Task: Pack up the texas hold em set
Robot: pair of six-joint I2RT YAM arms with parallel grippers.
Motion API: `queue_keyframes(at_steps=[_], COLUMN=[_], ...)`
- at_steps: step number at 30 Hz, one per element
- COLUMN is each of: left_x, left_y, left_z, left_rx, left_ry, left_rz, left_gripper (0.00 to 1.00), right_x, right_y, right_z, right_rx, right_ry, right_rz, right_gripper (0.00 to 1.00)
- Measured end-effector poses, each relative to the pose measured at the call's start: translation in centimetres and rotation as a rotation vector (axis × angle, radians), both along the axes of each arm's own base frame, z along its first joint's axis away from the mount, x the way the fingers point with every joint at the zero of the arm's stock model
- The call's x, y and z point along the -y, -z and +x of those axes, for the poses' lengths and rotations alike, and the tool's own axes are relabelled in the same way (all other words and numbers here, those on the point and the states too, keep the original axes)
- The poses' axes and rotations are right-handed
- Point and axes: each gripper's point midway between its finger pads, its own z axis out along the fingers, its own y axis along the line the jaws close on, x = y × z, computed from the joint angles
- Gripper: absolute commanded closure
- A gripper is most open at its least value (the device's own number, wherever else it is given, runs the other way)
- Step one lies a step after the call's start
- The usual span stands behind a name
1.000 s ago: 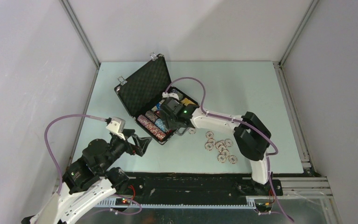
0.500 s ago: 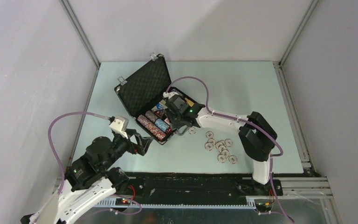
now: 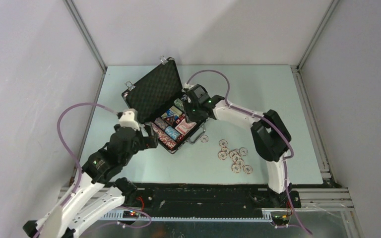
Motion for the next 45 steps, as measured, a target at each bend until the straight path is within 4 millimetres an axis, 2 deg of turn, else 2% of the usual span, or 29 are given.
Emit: queue_keyframes(at_steps=[3,6,8,11,13,22,24,28,31,33,34,36,39,43,45], left_x=[-2.0,-3.7,-4.7,-5.6,-5.9,-6.5,-6.5,-6.3,-6.2,-6.0,-5.9,-5.6,-5.2,-4.7,-4.5], left_y=[0.6,0.3,0.4,0.5,0.5,-0.1,-0.4,-0.9,-1.0,-1.0,-1.0,-1.0,-0.6,0.3,0.3], left_z=[1.2,2.2,2.9,3.4,3.5,3.3,3.1,2.8,2.8,2.8,2.9,3.1,3.4,3.8,3.8], left_rx=[-0.008,-0.003,-0.009,-0.018,-0.017,0.014,0.026,0.05,0.054,0.054,0.054,0.053,0.029,-0.015,-0.018], left_ry=[-0.129,-0.225,-0.272,-0.31,-0.319,-0.307,-0.297,-0.278,-0.268,-0.254,-0.248,-0.237,-0.232,-0.237,-0.234], left_rz=[-0.027,-0.065,-0.083,-0.1,-0.104,-0.073,-0.075,-0.084,-0.082,-0.082,-0.085,-0.092,-0.099,-0.126,-0.138], left_gripper=[0.02,0.02,0.02,0.02,0.02,0.02,0.02,0.02,0.02,0.02,0.02,0.02,0.02,0.02,0.02], right_x=[-1.7,-2.7,-3.2,-3.2,-2.3,-1.7,-0.1,3.8,5.1,5.3,5.4,5.6,5.7,5.8,6.3], right_y=[1.0,3.0,2.9,3.2,4.3,2.9,3.4,6.5,6.9,6.8,6.7,6.0,4.0,0.5,-0.9], right_z=[0.3,-0.6,-1.3,-2.7,-4.2,-6.3,-8.4,-12.9,-14.4,-14.3,-14.2,-13.6,-12.0,-9.0,-7.5], right_rx=[-0.024,-0.082,-0.099,-0.145,-0.189,-0.139,-0.194,-0.342,-0.395,-0.397,-0.397,-0.392,-0.364,-0.286,-0.238], right_ry=[-0.03,-0.062,-0.081,-0.096,-0.092,-0.076,-0.084,-0.094,-0.102,-0.1,-0.096,-0.068,0.004,0.142,0.204], right_rz=[0.001,-0.023,-0.012,-0.004,-0.042,0.017,-0.034,-0.194,-0.248,-0.248,-0.245,-0.227,-0.161,-0.007,0.038], right_gripper=[0.66,0.68,0.69,0.74,0.76,0.79,0.79,0.77,0.7,0.55,0.44,0.32,0.3,0.38,0.46])
